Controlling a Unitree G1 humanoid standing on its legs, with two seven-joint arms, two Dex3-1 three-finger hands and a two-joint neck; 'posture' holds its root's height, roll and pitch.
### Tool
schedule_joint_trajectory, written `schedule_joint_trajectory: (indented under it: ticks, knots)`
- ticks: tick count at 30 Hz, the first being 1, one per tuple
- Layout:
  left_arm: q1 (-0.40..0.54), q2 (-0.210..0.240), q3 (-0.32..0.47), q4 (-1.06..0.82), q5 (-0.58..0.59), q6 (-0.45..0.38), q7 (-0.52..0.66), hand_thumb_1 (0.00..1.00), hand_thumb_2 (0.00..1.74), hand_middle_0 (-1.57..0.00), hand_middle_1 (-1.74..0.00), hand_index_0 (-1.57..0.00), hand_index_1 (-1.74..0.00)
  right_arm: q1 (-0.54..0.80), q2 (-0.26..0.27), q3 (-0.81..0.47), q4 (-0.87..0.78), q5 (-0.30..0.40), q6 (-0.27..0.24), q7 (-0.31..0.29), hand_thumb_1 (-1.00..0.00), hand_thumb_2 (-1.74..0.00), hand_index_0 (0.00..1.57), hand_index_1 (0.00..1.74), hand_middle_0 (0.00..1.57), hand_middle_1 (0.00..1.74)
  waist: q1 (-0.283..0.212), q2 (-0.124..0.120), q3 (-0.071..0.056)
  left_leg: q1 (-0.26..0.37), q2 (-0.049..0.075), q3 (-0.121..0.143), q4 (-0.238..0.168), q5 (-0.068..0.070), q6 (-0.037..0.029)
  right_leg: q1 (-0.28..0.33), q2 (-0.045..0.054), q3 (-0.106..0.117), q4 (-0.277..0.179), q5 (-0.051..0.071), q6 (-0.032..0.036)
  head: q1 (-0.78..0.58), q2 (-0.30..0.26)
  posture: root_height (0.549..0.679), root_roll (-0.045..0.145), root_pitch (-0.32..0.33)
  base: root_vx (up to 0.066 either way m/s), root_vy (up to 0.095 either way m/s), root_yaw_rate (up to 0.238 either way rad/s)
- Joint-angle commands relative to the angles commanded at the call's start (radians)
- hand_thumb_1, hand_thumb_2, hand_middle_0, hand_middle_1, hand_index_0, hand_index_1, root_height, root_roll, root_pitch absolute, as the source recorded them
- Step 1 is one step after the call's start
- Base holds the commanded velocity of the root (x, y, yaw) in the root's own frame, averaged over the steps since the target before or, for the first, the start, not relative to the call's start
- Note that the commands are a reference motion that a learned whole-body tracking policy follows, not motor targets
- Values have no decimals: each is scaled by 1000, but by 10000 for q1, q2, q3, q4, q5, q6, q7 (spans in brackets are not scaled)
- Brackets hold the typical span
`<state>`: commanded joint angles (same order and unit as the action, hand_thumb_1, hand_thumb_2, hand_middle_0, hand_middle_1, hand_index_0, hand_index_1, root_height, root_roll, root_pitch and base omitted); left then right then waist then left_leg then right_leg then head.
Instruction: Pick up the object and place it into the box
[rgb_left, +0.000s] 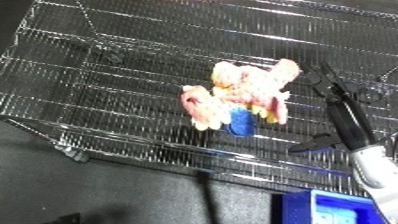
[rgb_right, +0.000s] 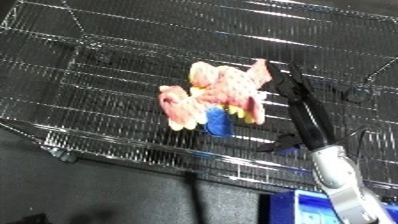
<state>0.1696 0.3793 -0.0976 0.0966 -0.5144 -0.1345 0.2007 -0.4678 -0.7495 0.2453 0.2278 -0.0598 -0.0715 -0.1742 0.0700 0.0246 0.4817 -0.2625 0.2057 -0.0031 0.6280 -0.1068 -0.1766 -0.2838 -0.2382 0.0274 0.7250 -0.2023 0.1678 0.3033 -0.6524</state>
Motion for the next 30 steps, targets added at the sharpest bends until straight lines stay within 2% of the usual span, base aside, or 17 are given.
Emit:
schedule_joint_trajectory:
  ticks: [10, 17, 22, 30]
  knots:
    - [-77, 289, -567, 25, -250, -195, 77, 1000, 1740, -1570, -1740, -1570, -1740, -2548, -240, 1705, 2310, 234, 169, -14, 0, 0, 0, 0, 0, 0, 583, 189, 34, -406, -132, -182, 207, -14, 4, -359, -83, -35, 95, 111, 3, 853, 579, 624, 31, -179, 1, 9, 43]
    - [-131, 467, -789, -32, -414, -348, 76, 1000, 1740, -1570, -1740, -1570, -1740, -4282, -215, 2684, 4045, 315, 346, 28, 0, 0, 0, 0, 0, 0, 893, 388, 143, -890, -237, -315, 370, 19, 1, -816, -133, -40, 237, 167, -2, 1488, 1091, 621, 28, -149, -10, 12, 50]
    - [-257, 417, -765, -76, -520, -420, 113, 1000, 1740, -1570, -1740, -1570, -1740, -5443, 46, 3313, 5326, 380, 433, 108, 0, 0, 0, 0, 0, 0, 914, 554, 367, -1248, -293, -398, 482, 53, 13, -1133, -164, -41, 350, 195, -19, 1993, 1520, 620, 27, -127, -9, 11, 49]
    - [-247, 355, -835, -200, -657, -494, 124, 1000, 1740, -1570, -1740, -1570, -1740, -5847, 591, 3565, 6910, 305, 614, 238, 0, 0, 0, 0, 0, 0, 1026, 734, 383, -1563, -321, -478, 583, 57, 22, -1434, -168, -64, 477, 172, -34, 2395, 1755, 618, 25, -106, 3, 4, 40]
